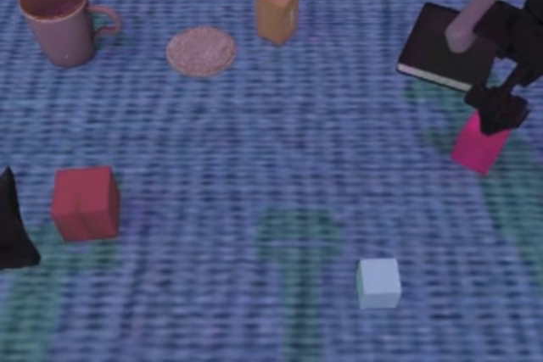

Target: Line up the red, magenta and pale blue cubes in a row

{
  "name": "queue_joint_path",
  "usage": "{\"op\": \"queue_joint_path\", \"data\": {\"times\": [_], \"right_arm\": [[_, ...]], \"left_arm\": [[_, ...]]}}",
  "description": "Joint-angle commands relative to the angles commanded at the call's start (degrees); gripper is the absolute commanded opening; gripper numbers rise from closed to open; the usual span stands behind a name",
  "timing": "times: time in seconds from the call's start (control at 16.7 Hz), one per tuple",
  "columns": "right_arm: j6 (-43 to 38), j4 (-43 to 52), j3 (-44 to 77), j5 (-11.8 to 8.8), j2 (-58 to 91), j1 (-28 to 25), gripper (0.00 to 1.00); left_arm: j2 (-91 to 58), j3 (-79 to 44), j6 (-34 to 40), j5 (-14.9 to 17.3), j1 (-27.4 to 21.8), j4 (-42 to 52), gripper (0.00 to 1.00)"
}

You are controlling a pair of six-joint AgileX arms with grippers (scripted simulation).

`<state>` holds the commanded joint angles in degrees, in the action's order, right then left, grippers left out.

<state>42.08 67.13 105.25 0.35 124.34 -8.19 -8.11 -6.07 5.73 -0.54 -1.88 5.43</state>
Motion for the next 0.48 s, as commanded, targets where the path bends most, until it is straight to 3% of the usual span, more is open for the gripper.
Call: {"op": "queue_joint_path", "data": {"times": [0.24,0.48], "right_arm": [[2.5,3.5,6.7,-0.1,6.8,-0.5,1.0],[2.6,3.6,7.1,-0.1,7.2,-0.5,1.0]], "left_arm": [[7.6,5.7,-5.4,0.5,2.9,-5.1,1.0],[8.1,6.1,-5.7,0.5,3.0,-5.4,1.0]]}}
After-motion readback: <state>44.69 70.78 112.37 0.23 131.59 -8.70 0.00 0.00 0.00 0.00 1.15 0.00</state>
